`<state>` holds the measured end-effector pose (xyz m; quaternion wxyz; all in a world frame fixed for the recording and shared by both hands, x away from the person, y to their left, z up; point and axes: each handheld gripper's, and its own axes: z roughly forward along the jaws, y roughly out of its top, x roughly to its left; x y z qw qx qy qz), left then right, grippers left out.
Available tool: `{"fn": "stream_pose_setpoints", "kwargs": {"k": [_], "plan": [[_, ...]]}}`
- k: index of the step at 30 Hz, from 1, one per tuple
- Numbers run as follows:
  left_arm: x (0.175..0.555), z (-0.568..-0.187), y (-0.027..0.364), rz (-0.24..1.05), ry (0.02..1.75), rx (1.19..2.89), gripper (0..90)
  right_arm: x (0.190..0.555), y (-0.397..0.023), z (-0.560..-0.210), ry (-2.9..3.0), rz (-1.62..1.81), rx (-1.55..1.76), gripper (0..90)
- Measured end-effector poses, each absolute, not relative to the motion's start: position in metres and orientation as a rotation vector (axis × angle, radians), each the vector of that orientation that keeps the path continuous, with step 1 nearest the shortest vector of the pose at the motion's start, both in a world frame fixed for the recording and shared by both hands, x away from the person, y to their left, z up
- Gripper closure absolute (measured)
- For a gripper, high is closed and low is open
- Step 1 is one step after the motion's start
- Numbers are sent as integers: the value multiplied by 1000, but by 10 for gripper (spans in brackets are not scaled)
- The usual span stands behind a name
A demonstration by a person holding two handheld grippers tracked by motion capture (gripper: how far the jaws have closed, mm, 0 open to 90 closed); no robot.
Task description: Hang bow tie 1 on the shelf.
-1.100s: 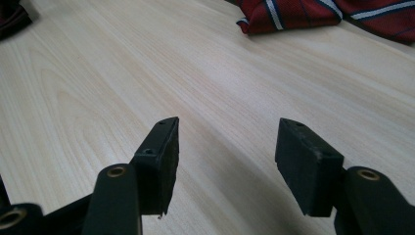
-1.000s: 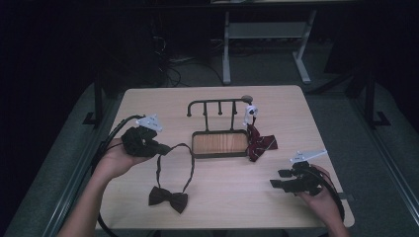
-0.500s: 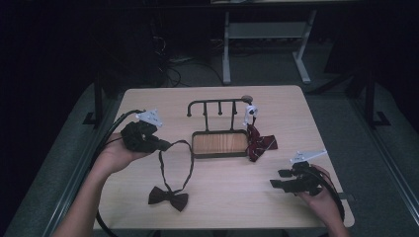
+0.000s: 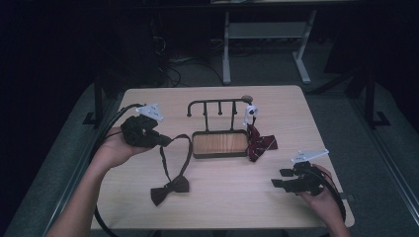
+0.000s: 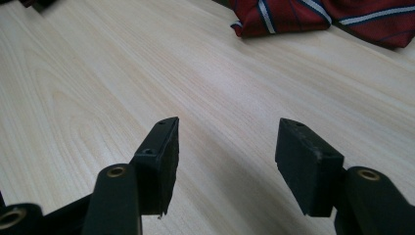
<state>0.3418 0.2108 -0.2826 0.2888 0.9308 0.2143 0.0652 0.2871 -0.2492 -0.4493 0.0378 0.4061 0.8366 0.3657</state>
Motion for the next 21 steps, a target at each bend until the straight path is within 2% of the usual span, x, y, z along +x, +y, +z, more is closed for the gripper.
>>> {"fn": "stream_pose_setpoints", "kwargs": {"k": [21], "plan": [[372,-260,198,176,548,2506,898,287,-245,-450,2576,1076,1195,416]]}}
